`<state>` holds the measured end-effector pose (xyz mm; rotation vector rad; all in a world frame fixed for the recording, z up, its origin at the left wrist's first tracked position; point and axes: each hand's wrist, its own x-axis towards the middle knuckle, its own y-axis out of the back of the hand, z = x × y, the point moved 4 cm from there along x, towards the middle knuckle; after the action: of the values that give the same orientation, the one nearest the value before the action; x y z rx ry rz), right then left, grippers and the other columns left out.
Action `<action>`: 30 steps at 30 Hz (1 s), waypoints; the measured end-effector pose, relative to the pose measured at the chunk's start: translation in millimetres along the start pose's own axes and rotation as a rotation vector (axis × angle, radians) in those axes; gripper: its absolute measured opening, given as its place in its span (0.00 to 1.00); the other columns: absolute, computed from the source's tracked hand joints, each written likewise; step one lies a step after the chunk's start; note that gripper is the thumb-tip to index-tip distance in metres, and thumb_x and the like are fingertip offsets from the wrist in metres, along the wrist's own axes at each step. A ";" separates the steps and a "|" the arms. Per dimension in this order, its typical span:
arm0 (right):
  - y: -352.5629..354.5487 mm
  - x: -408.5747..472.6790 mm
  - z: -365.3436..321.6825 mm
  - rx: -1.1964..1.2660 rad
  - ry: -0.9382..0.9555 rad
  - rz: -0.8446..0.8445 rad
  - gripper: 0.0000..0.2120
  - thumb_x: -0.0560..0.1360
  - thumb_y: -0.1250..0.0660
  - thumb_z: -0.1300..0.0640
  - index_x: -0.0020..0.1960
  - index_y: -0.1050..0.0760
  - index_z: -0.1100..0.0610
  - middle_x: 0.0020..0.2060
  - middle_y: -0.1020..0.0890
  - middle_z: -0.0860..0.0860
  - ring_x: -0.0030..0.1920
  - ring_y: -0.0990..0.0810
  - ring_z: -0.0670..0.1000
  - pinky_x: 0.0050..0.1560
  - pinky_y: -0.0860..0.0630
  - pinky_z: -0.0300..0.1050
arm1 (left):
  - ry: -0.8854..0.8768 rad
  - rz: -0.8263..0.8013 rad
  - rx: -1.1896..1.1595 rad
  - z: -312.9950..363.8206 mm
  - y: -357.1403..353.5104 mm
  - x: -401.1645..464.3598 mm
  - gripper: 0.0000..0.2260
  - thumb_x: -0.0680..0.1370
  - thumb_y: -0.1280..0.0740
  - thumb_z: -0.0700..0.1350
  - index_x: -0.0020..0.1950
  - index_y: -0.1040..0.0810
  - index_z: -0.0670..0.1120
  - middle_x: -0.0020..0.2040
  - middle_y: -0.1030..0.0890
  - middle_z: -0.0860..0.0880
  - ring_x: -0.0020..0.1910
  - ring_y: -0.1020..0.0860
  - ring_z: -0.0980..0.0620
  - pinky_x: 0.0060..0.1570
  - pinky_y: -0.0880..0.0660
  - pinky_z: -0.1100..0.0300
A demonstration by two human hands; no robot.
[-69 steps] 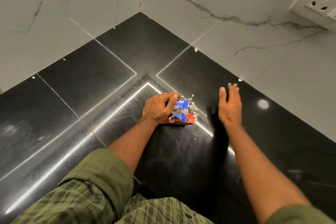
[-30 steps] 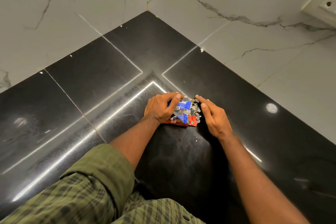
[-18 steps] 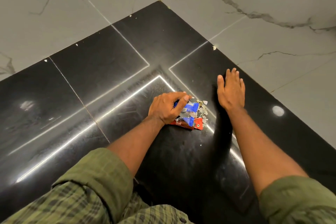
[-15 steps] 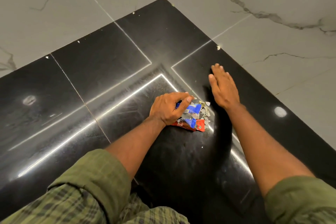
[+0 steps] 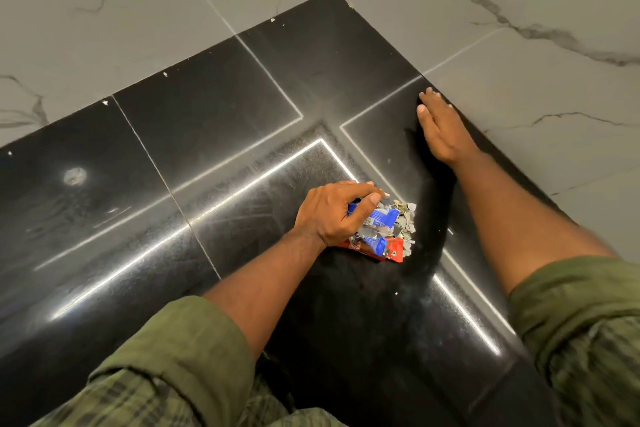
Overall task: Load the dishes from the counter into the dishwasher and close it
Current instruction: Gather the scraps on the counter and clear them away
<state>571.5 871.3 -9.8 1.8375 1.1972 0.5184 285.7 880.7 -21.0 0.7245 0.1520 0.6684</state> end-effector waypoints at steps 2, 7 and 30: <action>-9.9 -23.8 -12.7 0.123 0.036 0.031 0.25 0.88 0.48 0.47 0.81 0.34 0.55 0.81 0.34 0.52 0.82 0.40 0.49 0.83 0.48 0.49 | 0.003 0.009 -0.004 0.2 1.0 -0.1 0.24 0.83 0.49 0.67 0.63 0.17 0.61 0.62 0.16 0.61 0.65 0.20 0.60 0.59 0.23 0.56; -37.9 -104.3 -38.0 0.369 0.073 0.102 0.19 0.89 0.46 0.48 0.71 0.21 0.49 0.67 0.18 0.44 0.70 0.23 0.44 0.75 0.29 0.52 | 0.016 0.013 -0.013 2.2 2.9 -1.1 0.29 0.82 0.54 0.71 0.62 0.17 0.61 0.57 0.15 0.63 0.57 0.18 0.60 0.55 0.22 0.56; -113.8 -254.1 -100.0 0.887 -0.410 0.587 0.21 0.87 0.47 0.48 0.75 0.25 0.50 0.70 0.20 0.45 0.69 0.23 0.40 0.71 0.29 0.39 | 0.236 0.011 -0.281 51.0 -47.5 -71.7 0.19 0.87 0.48 0.48 0.76 0.26 0.53 0.71 0.21 0.51 0.73 0.27 0.49 0.74 0.32 0.48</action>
<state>324.3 709.2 -23.0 2.8999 0.6041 -0.1493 271.7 781.7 -20.8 0.3760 0.2654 0.7670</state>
